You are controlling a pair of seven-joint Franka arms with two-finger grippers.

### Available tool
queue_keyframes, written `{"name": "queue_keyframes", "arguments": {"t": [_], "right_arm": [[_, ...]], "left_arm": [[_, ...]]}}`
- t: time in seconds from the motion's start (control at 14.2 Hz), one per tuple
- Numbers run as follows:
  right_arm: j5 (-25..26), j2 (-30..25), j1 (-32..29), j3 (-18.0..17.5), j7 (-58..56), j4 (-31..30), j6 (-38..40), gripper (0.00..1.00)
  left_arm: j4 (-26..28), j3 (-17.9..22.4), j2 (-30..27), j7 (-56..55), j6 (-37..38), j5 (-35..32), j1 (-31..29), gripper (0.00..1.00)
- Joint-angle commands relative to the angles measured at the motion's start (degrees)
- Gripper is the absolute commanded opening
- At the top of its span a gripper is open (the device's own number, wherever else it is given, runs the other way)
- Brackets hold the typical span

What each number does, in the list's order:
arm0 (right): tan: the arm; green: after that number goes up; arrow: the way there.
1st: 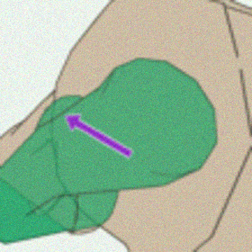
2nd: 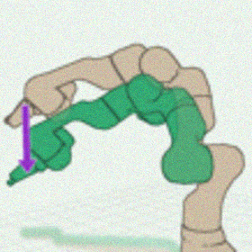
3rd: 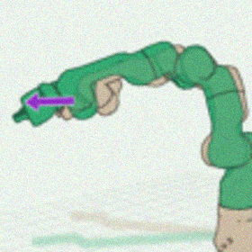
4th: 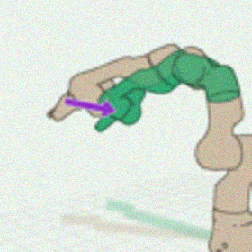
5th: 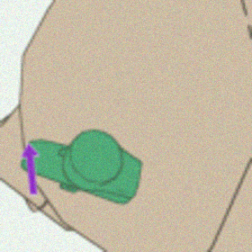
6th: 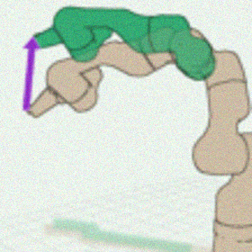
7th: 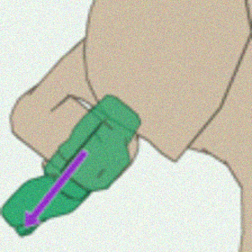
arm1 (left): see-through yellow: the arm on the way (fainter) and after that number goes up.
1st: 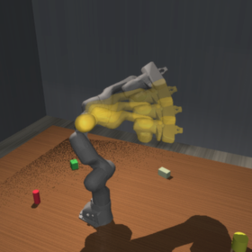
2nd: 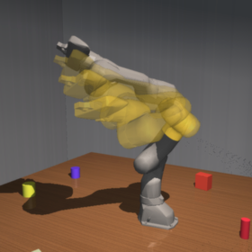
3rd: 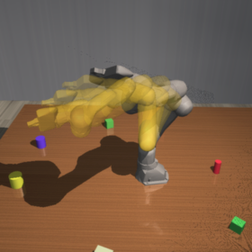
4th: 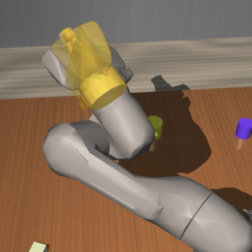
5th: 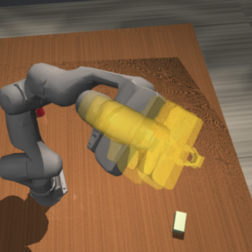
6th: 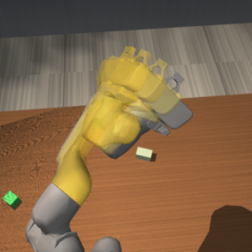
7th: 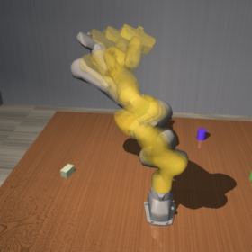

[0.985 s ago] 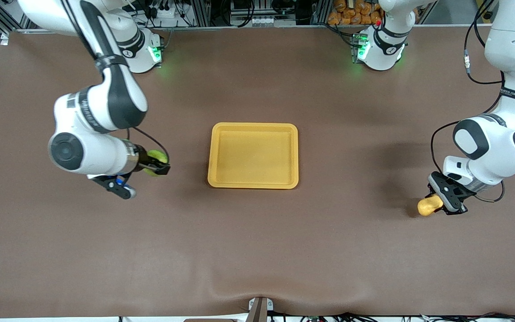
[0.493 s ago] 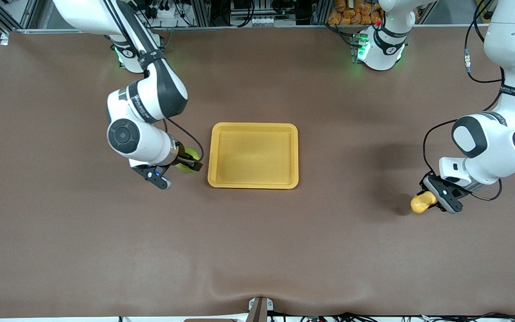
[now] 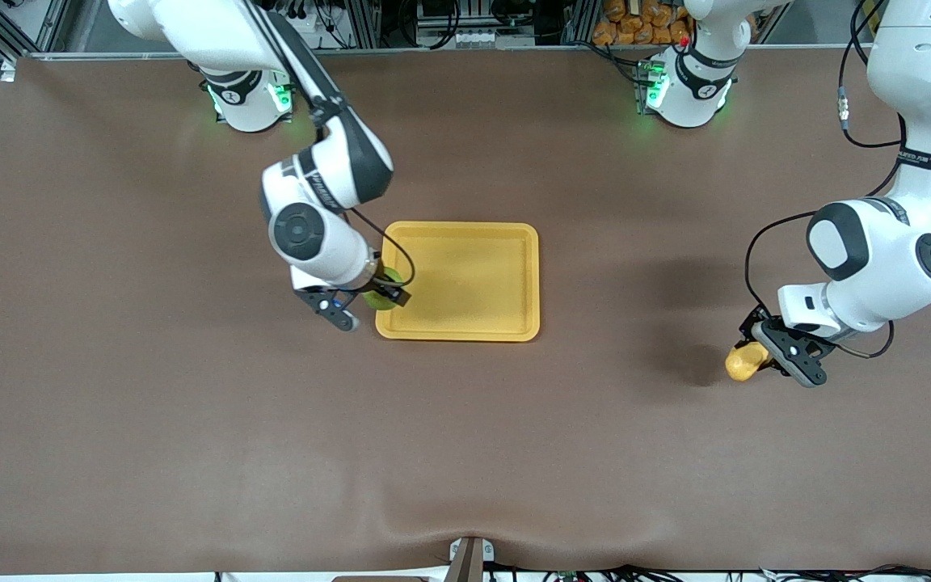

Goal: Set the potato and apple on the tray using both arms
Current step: 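Carry the apple over the tray while the left gripper lifts the potato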

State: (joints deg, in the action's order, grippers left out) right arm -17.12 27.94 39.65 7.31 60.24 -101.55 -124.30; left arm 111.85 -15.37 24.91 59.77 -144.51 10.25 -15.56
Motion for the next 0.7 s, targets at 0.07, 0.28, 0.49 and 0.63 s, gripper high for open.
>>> {"name": "queue_keyframes", "arguments": {"t": [0.07, 0.28, 0.49, 0.63], "right_arm": [[-1.3, 3.3, 2.9, 0.8, 2.4, 0.3, -2.6, 0.00], [-1.3, 4.6, 3.9, 0.7, 4.5, 0.3, -2.8, 0.00], [-1.3, 6.3, 5.0, 0.8, 4.7, 0.2, -4.9, 0.00], [-1.3, 6.8, 4.8, 0.8, 4.8, 0.2, -5.2, 0.17]], "left_arm": [[1.2, 0.1, -2.3, -7.1, 1.6, 0.0, 1.9, 0.18], [1.2, 0.1, -2.8, -14.1, 1.7, -2.1, 4.2, 0.18], [0.5, 0.0, -3.3, -24.1, 4.1, -7.0, 6.8, 0.19], [0.5, -0.1, -3.6, -29.4, 4.5, -10.0, 7.8, 0.20]]}}
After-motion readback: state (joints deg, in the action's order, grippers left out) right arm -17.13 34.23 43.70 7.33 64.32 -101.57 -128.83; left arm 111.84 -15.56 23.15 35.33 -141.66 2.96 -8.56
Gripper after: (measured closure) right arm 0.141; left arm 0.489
